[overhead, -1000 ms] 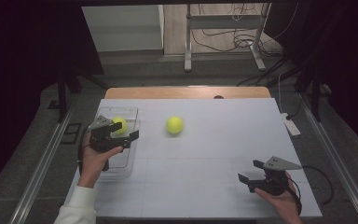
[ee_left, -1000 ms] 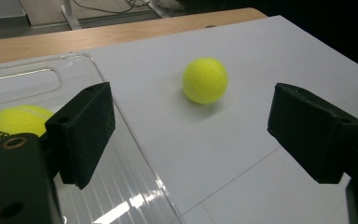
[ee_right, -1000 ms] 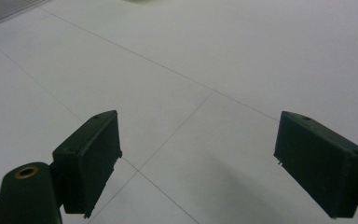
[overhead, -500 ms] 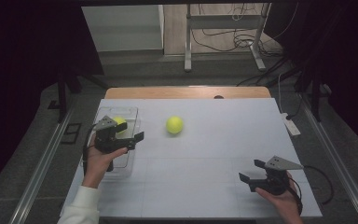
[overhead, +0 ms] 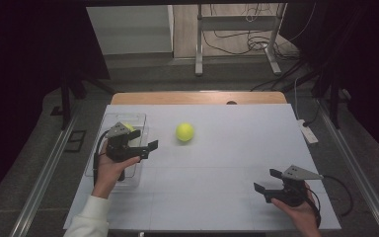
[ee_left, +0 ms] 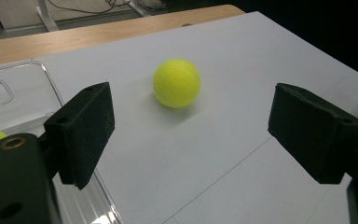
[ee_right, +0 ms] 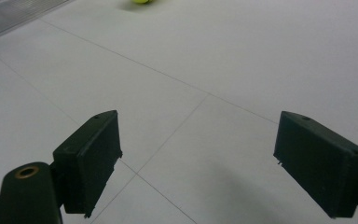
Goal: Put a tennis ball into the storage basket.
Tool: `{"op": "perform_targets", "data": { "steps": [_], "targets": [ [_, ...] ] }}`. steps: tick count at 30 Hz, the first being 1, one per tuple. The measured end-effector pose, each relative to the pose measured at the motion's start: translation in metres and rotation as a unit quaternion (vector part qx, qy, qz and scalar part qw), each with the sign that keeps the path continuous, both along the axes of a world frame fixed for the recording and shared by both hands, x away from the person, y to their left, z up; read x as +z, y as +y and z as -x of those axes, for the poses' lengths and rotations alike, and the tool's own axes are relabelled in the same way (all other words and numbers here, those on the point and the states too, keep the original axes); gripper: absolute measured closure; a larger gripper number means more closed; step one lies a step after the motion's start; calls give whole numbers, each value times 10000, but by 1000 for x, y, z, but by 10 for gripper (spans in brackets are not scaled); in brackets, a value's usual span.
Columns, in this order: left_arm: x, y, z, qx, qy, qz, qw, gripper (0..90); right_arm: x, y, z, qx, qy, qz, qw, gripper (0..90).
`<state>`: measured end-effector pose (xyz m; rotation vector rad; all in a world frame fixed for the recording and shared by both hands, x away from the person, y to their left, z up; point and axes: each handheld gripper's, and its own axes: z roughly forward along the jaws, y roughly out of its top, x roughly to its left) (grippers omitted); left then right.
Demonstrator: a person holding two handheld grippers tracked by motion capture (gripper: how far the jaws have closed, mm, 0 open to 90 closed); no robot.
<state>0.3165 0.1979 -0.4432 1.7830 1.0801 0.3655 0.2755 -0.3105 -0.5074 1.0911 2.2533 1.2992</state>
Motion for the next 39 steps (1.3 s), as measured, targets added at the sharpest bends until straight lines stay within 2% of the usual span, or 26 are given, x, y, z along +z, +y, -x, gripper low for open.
{"op": "perform_targets", "data": {
  "steps": [5,10,17,24,28,39],
  "targets": [
    [4,-2,0,-14,-43,13,10000,155,0,1,0,33,-1,2,10000,147],
    [6,-9,1,-84,-57,-75,9999,155,0,-1,-1,25,-10,-37,10000,147],
    [13,-15,-3,-156,-101,-46,9998,156,0,0,-1,42,-3,-19,10000,147],
    [14,-29,-10,-234,-16,-147,9996,156,0,1,-2,50,12,-7,10000,147],
    [15,-37,-13,-221,87,-303,9993,157,1,1,-1,52,-13,-11,10000,147],
    [14,-48,-22,-271,200,-463,9984,160,1,1,-1,64,-19,-3,10000,147]
  ]
}}
